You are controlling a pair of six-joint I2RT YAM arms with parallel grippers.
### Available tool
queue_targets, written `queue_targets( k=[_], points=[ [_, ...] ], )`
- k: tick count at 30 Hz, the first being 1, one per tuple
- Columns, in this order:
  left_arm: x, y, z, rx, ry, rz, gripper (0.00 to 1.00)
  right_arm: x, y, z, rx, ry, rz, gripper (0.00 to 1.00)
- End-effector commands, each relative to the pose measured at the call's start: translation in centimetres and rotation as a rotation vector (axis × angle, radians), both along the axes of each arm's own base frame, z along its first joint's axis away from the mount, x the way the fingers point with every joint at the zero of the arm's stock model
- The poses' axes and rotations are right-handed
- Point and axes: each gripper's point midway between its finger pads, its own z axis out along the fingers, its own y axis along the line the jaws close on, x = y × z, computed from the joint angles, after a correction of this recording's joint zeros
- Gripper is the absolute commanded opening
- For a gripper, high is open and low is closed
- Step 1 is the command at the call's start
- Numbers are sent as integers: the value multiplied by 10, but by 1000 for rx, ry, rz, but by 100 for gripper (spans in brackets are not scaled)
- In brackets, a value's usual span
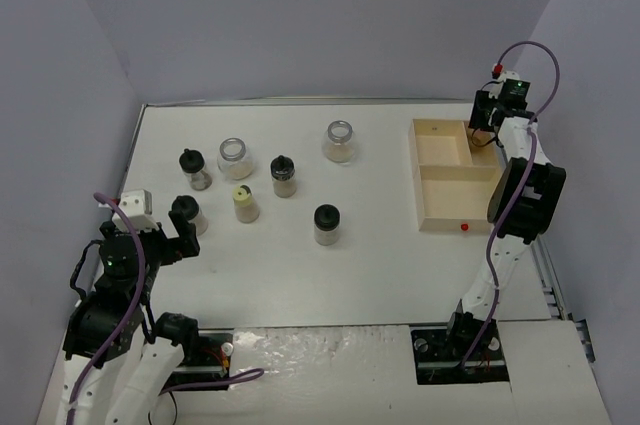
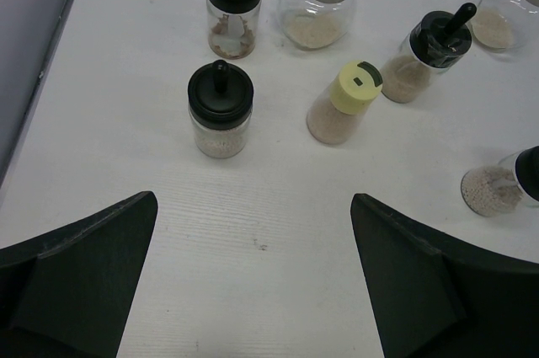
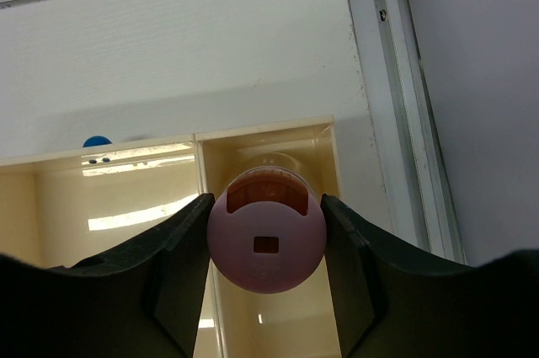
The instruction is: Organize the condiment bottles
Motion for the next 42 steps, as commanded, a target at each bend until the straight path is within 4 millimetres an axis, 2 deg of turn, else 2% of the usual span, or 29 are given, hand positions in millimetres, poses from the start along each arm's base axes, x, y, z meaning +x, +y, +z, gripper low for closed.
queue_targets(
  k=[1,4,8,12,14,16,18,20,22,23,24,25,28,30,33,35,37,41,42],
  points=[
    [10,-1,16,-1,-46,-4,97,15,-2,24,-12,-87,13,63],
    [10,-2,16,-2,-49,-5,97,14,-1,31,-8,-97,8,73],
    [10,-3,16,-4,-46,-12,97,13,10,63,-8,-152,6,81],
    [10,-4,17,-7,-50,-18,97,3,42,135,-6,-274,43,88],
    [11,-6,17,-9,-53,-28,97,-5,74,163,4,-318,87,91],
    [12,-8,17,-11,-53,-41,97,-25,105,195,5,-370,137,94],
    [13,-12,15,-16,-46,-57,97,-42,146,212,36,-396,206,99],
    [15,-14,15,-21,-45,-68,97,-67,174,228,76,-422,266,100],
    [19,-20,14,-29,-36,-96,97,-100,223,235,119,-434,374,100],
    [21,-24,13,-35,-27,-112,97,-116,243,245,134,-456,423,100],
    [24,-28,12,-41,-16,-130,97,-131,261,248,150,-461,468,100],
    [26,-32,11,-46,-5,-149,97,-144,279,237,170,-436,509,100],
    [37,-43,9,-52,37,-197,97,-193,307,228,236,-420,602,100],
    [46,-50,11,-45,59,-230,97,-230,319,232,277,-440,659,100],
    [65,-56,14,-23,105,-254,97,-266,322,223,322,-441,685,100],
    [80,-61,13,-13,148,-272,97,-284,319,209,343,-422,685,100],
    [96,-69,9,-13,188,-290,97,-300,313,208,353,-434,684,100],
    [121,-82,-5,-9,245,-299,95,-324,304,209,351,-455,685,100],
    [123,-83,-5,-9,242,-300,95,-325,304,209,351,-455,685,100]
  ],
)
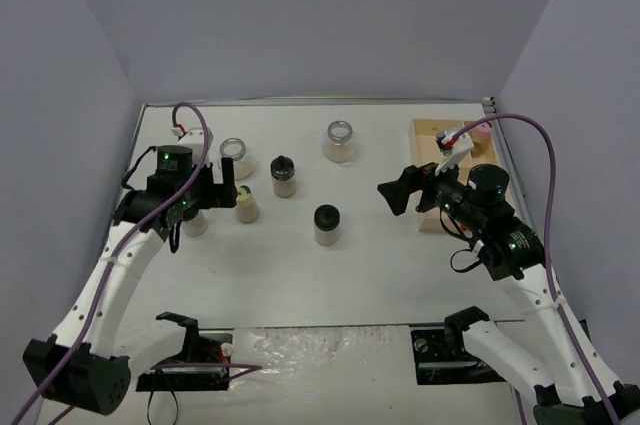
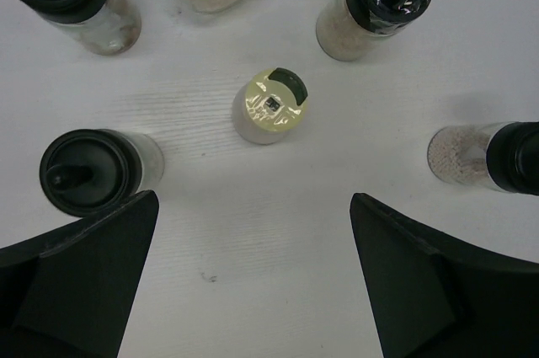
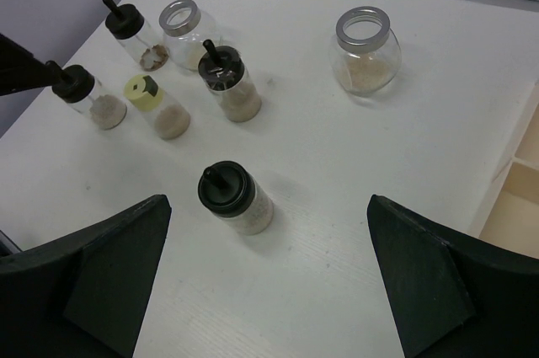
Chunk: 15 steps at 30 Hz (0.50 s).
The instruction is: Organize the condiment bottles
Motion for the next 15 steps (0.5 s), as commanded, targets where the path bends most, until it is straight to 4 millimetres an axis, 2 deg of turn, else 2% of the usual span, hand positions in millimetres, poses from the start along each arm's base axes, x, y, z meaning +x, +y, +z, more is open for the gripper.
queue_targets(
  k=[1,5,10,15],
  points=[
    [34,-20,7,-2,-36,-46,94,-19,-1,24,56,-77,20,100],
    [50,-31,-13,35,12,-56,94,-33,-2,20,79,-73,36,100],
    [71,-34,-34,89,63,-40,94,-44,-1,17,90,-71,62,100],
    [82,-38,-55,110,119,-48,91,-52,-5,15,82,-77,62,100]
  ],
)
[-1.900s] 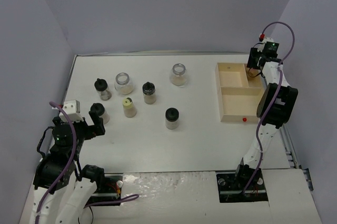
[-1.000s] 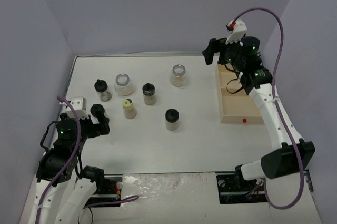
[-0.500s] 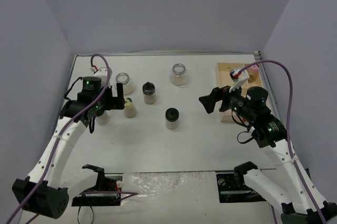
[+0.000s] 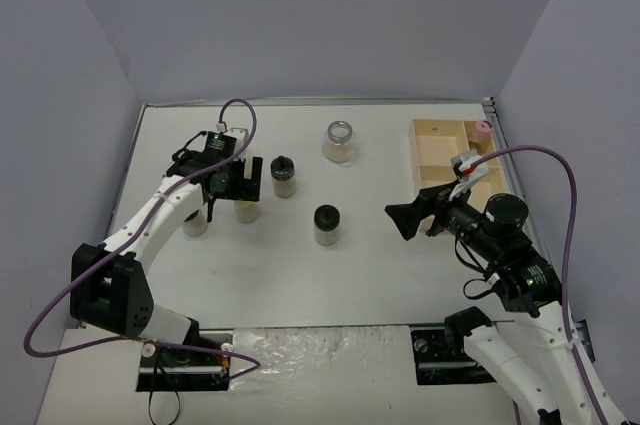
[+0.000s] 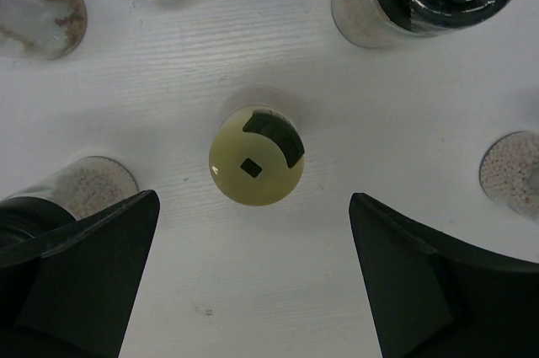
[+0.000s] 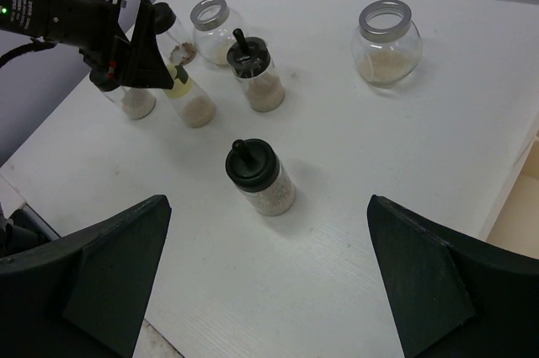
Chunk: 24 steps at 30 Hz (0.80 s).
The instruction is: Organize the condiment bottles
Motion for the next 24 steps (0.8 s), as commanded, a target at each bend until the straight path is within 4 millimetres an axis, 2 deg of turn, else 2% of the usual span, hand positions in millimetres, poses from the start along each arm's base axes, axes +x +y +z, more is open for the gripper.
queue_targets(
  k=[1,10,12,17,19,24],
  points=[
    [33,-8,20,0,-93,-2,90,-8,2,13,23,-50,26,100],
    [39,-17,-2,17,-26,-10,68,-14,-3,11,20,-48,12,100],
    [38,-18,-2,14,-25,-11,60,-15,-3,11,19,-47,10,100],
    [25,-32,18,-10,-53,-38,16,-16,-6,11,17,-48,-4,100],
    [17,-42,28,-23,-63,-59,3,-16,-7,11,17,-47,-6,100],
    [-6,-76,63,-40,-126,-127,0,-16,-10,11,13,-45,-25,100]
  ],
)
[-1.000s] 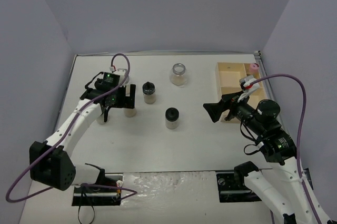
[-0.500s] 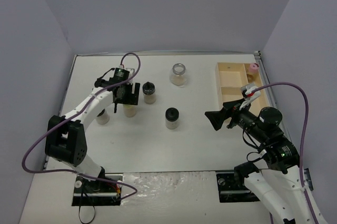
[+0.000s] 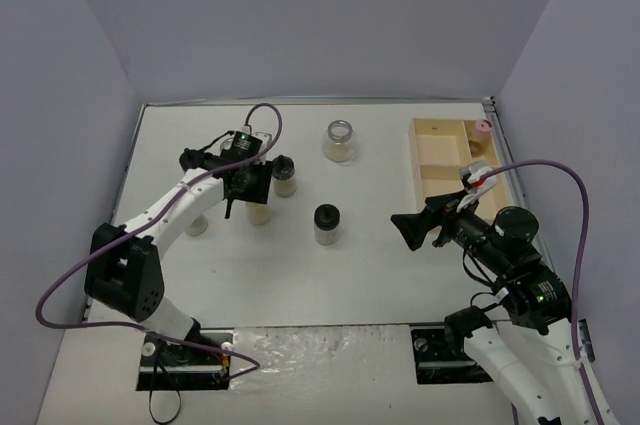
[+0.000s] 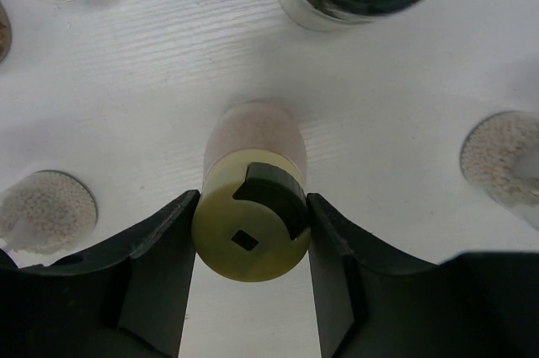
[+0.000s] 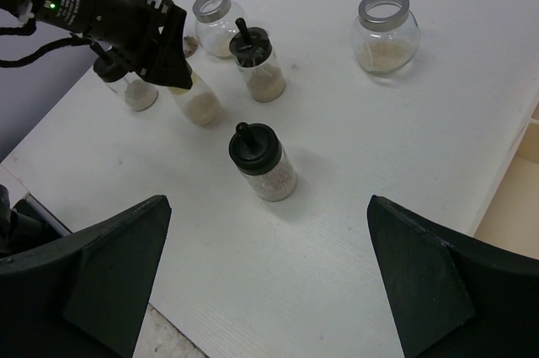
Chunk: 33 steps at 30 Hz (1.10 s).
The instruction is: Organize the condiment bottles
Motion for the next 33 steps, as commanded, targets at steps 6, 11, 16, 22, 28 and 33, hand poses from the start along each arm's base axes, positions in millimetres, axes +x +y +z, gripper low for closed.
queue_targets(
  k=[6,11,16,22,28,33],
  points=[
    [-4,-76,141,-101,-309,-114,0,2,-3,16,21,-45,-25,100],
    [10,-114,169,-116,-388,-184,0,-3,-10,25,25,-69,-57,100],
    [24,-166,158,-106,-368,-275,0,-13,-17,38,32,-125,-64,100],
    [22,-224,134,-62,-335,-389,0,-31,-24,48,46,-179,-68,100],
    [22,-273,105,-86,-294,-449,0,-50,-36,51,71,-197,-99,100],
    [20,-293,72,-99,-229,-468,6,-52,-41,40,63,-162,-124,100]
  ],
)
